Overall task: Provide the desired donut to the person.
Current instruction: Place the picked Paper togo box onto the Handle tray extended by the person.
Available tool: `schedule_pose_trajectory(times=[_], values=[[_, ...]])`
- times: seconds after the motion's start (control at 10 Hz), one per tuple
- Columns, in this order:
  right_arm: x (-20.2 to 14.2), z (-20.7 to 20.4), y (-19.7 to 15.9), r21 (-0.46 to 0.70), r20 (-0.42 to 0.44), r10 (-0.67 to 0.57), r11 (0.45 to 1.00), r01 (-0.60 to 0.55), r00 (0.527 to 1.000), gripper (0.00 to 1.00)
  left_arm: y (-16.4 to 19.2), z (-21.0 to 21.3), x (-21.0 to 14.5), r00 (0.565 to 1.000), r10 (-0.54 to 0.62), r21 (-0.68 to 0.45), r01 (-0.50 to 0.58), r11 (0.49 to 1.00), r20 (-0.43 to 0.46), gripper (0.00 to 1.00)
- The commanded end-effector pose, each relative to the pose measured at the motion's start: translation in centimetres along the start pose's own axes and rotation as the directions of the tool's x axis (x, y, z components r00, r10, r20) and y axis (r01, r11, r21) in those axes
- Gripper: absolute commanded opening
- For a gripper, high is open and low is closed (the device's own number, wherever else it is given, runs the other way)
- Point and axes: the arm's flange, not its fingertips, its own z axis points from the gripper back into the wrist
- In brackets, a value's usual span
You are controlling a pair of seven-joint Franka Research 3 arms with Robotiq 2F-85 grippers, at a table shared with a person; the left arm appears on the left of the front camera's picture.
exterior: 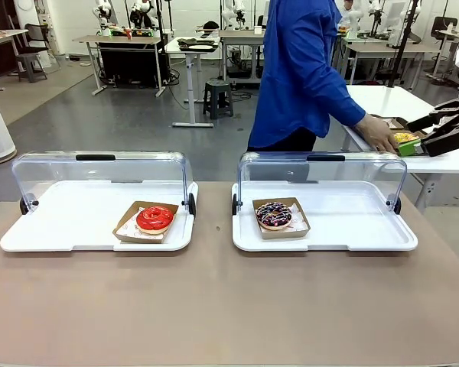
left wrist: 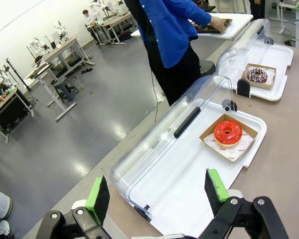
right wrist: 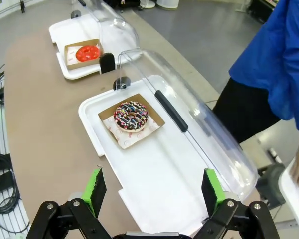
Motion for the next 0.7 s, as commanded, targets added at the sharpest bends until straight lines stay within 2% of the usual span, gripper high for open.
schedule_pose_trajectory(times=[0.0,0.3,0.4,0.5,0.6], values=[[0.29,0.25,1.96,-0.022,-0.001,-0.014,1.000,0.014,1.000,1.00,0.00,-0.07,0.07,1.000,0.006,0.009,-0.006,1.000,-0.007,1.00],[0.62,0.54,2.22,-0.059,-0.022,-0.049,0.997,0.048,0.999,1.00,0.00,-0.07,0.07,1.000,0.006,0.009,-0.006,1.000,-0.007,1.00],[0.89,0.07,1.67,-0.045,-0.053,-0.069,0.997,0.067,0.996,1.00,0.00,-0.07,0.07,1.000,0.006,0.009,-0.006,1.000,-0.007,1.00],[0.83,0.86,1.74,-0.031,0.009,-0.016,0.999,0.017,1.000,1.00,0.00,-0.07,0.07,1.000,0.006,0.009,-0.006,1.000,-0.007,1.00],[0.83,0.86,1.74,-0.031,0.009,-0.016,0.999,0.017,1.000,1.00,0.00,-0.07,0.07,1.000,0.006,0.009,-0.006,1.000,-0.007,1.00]])
